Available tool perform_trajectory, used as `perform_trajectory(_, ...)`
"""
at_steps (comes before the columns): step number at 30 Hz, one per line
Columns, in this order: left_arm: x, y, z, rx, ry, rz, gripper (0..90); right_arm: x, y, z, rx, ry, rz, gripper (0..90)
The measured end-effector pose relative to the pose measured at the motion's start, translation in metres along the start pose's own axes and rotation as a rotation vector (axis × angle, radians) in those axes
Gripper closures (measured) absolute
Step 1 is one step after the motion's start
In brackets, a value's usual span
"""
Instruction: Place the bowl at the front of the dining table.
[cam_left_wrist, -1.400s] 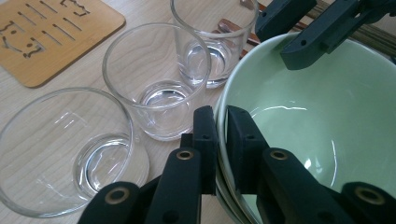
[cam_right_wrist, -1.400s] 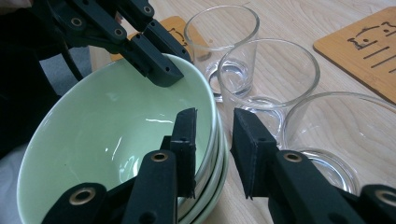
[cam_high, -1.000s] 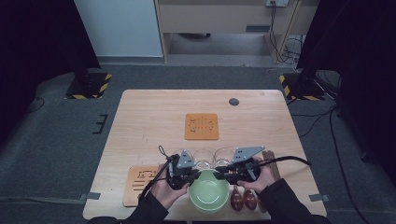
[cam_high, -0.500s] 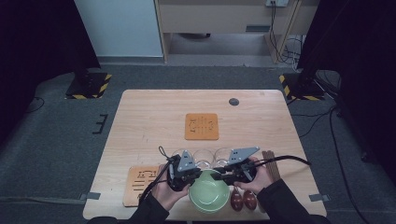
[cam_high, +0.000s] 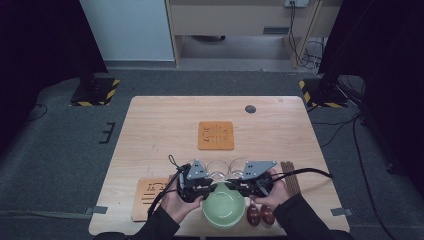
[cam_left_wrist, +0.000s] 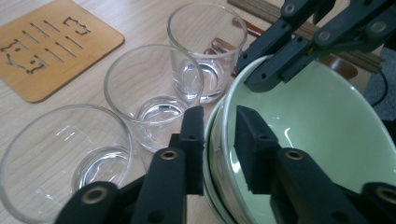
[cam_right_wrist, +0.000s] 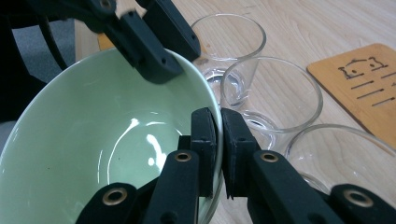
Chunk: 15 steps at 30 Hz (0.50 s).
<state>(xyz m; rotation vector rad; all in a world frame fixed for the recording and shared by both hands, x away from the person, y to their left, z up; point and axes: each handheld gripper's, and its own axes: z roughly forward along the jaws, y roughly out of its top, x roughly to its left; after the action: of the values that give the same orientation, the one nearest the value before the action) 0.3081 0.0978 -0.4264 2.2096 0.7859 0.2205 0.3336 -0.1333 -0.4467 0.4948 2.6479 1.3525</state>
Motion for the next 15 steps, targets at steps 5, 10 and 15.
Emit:
perform_trajectory(5,-0.0038,-0.0001,0.0057,-0.001,0.003,0.025,73.8,0.0014,0.0013,-0.0025,-0.013,-0.005,-0.032,84.7)
perform_trajectory(10,-0.0052,0.0004,0.0069,0.004,0.023,0.043,81.4,0.0016,0.0019,-0.0047,-0.026,-0.004,-0.042,84.9)
perform_trajectory(15,-0.0103,0.0005,0.0061,0.014,0.059,0.091,83.2,0.0011,0.0021,-0.0049,-0.030,0.001,-0.023,83.8)
